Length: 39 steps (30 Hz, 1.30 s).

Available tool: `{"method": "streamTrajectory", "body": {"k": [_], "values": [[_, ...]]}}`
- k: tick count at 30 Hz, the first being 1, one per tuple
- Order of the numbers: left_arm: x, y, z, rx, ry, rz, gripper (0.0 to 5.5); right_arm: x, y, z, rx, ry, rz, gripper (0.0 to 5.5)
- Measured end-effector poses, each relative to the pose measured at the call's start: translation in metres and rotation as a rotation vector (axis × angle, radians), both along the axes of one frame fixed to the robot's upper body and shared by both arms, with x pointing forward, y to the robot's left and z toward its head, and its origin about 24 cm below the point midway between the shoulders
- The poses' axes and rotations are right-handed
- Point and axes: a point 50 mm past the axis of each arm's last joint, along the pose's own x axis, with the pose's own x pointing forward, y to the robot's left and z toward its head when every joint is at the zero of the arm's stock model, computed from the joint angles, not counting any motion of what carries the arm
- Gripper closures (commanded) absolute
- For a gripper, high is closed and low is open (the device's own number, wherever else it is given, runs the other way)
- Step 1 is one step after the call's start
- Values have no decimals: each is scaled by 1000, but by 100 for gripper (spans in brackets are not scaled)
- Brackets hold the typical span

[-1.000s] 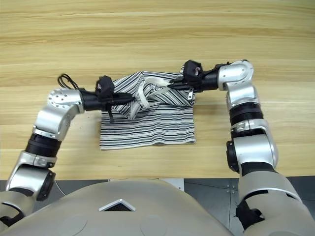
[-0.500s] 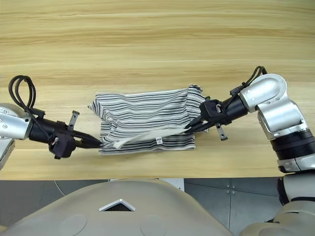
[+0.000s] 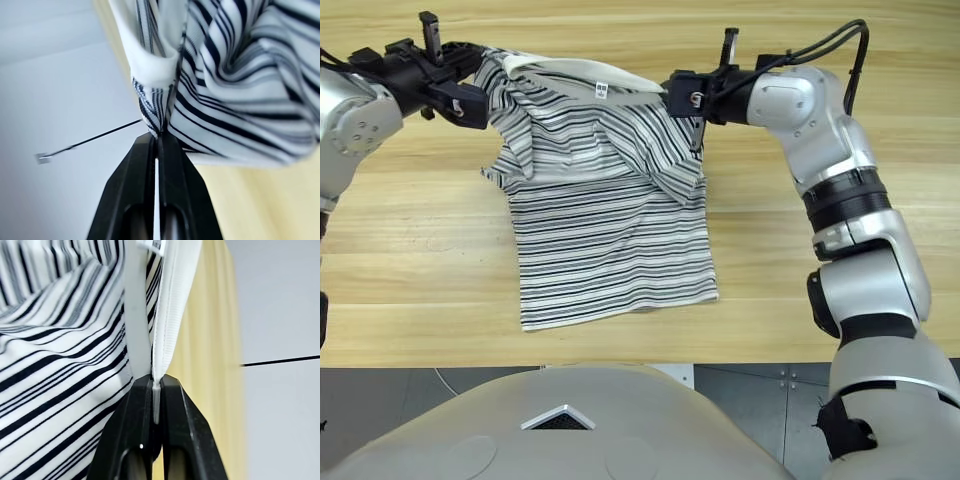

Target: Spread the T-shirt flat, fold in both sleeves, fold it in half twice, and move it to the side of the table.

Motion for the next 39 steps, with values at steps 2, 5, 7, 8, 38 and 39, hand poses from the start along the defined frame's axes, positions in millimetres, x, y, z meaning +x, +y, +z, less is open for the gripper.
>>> {"method": "streamTrajectory", "body": {"k": [2,5,7,8,38,39], "values": [[19,-3,-12,109,-90,-16,540,14,13,-5,-129,-150,-10,536],[32,-5,-46,263,-116,-29,540,23,31,-26,-350,-318,41,536],[30,-1,-72,343,-84,-11,519,21,43,-44,-496,-391,109,509],[27,0,-83,357,-51,7,508,19,51,-52,-534,-392,139,495],[-55,-49,-107,-673,631,-165,370,-19,28,-74,481,739,-12,325],[-64,-44,-106,-640,702,-188,370,-23,19,-73,495,770,22,325]]}}
